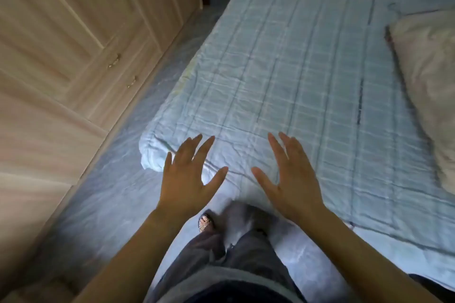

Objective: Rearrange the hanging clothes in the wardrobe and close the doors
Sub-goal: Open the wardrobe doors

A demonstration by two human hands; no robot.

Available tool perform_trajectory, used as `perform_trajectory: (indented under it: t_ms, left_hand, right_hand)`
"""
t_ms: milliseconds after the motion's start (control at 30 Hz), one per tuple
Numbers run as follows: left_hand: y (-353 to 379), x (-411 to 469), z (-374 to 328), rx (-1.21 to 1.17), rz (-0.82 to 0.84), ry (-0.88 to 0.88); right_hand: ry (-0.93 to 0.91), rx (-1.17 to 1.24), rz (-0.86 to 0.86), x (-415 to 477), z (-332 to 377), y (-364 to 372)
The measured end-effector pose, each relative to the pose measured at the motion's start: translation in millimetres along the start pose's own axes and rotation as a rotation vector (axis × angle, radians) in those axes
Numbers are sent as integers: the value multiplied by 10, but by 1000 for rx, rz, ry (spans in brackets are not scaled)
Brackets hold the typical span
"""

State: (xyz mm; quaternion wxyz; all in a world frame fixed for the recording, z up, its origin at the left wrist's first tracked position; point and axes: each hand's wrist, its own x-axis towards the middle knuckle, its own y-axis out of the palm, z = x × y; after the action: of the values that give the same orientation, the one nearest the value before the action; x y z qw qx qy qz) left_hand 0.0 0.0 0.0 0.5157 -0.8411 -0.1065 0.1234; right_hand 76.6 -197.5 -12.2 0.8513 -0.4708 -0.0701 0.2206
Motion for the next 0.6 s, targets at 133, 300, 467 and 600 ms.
perform_trajectory:
  t_ms: [133, 300, 467, 600]
  left_hand:
    - [-76, -216, 237, 34, -48, -73]
    - [-205, -635, 853, 55, -68, -255]
    - [-417, -870, 1629, 30, -103, -419]
    - [-818, -916, 2379, 14, -178, -498]
  right_hand:
    - [-114, -39, 120, 113, 264, 164]
    - [-250, -52, 249, 179, 804, 475]
    - [-424, -121, 298, 418, 1490, 924]
    - [-544, -154, 293, 630, 2308, 1382]
